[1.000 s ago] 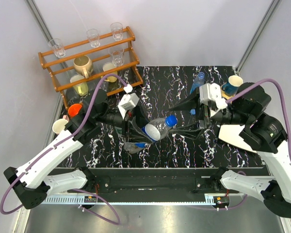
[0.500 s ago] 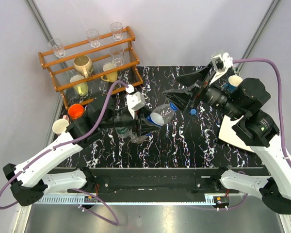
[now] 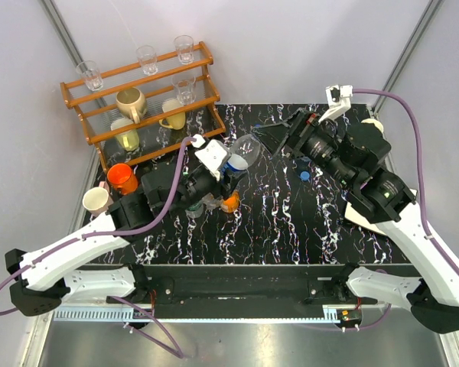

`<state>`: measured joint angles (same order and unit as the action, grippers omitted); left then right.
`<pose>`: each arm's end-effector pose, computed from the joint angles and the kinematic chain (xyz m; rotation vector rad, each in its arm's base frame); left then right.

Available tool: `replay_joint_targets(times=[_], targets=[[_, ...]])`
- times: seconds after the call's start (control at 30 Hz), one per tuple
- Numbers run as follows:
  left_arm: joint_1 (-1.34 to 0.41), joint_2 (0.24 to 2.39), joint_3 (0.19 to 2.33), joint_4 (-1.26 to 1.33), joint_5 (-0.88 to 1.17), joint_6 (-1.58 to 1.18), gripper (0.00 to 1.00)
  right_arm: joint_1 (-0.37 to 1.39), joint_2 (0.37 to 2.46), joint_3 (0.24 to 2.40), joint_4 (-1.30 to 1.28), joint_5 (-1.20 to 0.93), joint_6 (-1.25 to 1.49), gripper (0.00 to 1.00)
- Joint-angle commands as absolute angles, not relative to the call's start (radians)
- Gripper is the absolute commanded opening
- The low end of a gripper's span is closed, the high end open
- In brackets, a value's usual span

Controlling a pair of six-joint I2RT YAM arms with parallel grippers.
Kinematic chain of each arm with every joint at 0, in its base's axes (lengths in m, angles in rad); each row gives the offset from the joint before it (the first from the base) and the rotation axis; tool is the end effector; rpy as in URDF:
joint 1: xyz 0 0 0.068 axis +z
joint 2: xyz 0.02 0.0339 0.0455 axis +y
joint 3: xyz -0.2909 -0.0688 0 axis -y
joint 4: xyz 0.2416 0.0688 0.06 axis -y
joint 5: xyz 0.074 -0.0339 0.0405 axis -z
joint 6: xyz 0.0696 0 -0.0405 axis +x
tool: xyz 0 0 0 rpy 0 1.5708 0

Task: Unscrew the bottle caps

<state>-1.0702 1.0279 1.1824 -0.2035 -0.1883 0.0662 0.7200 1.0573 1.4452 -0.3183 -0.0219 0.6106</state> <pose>0.1273 -0.2055 0.4521 0.7620 1.4689 -0.6187 0.1654 0.1471 0.5238 -0.1063 1.5970 1.0730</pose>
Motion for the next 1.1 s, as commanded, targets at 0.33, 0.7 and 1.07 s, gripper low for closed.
replay_joint_targets(times=[0.33,0.7,1.07], targets=[[-1.117,1.042,1.175,-0.121,-0.368,0.121,0.54,0.724,1.098,1.430,-0.190,0.045,0.627,0.90],[-1.121,1.037,1.170,-0.121,-0.380,0.127,0.54,0.724,1.135,1.430,-0.184,0.003,0.632,0.52],[-1.120,1.025,1.177,-0.127,-0.315,0.120,0.56,0.724,1.137,1.445,-0.233,-0.087,0.572,0.00]])
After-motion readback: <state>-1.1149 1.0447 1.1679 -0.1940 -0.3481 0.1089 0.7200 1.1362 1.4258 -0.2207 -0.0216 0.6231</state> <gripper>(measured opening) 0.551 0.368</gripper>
